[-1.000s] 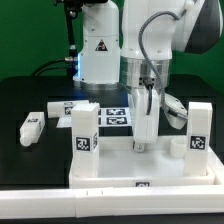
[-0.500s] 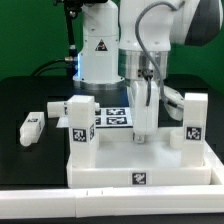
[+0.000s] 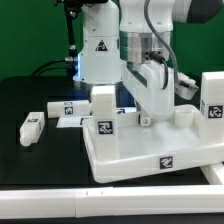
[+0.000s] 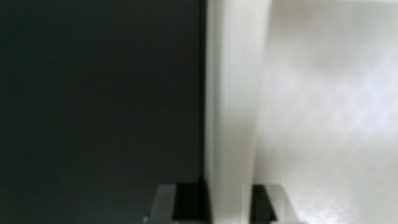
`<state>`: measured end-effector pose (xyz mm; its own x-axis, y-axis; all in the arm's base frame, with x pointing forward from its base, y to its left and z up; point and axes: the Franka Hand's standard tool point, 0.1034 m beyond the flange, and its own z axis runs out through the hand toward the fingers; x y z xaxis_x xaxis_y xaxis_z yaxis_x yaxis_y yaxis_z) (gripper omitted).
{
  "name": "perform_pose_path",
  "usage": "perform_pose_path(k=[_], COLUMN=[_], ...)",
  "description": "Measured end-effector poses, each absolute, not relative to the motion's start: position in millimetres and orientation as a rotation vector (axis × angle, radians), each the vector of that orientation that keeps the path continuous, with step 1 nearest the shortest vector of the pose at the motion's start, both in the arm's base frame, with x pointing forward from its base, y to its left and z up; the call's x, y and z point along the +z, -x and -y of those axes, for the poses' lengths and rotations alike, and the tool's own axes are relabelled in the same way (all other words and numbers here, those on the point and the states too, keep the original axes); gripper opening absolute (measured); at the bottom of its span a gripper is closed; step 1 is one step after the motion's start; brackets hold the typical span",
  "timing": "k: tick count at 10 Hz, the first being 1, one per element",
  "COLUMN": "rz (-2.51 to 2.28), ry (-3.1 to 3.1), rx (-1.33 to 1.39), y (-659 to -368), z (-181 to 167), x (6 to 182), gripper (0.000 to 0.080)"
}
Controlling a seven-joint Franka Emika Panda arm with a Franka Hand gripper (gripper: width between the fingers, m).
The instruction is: Assemble desk
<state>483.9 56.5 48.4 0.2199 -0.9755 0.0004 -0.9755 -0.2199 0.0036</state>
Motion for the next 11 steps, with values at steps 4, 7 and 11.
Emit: perform_pose_path(k=[4, 7, 11], rz=[1.101, 0.794, 0.552], ry=[-2.937, -3.005, -3.054], rx=[0.105, 0.070, 0.068], y=[-505.3, -496.4, -498.3], z=[-44.4, -47.7, -40.6], x=[70.1, 62.8, 64.0], gripper=[0.0051, 0.0051, 0.0051])
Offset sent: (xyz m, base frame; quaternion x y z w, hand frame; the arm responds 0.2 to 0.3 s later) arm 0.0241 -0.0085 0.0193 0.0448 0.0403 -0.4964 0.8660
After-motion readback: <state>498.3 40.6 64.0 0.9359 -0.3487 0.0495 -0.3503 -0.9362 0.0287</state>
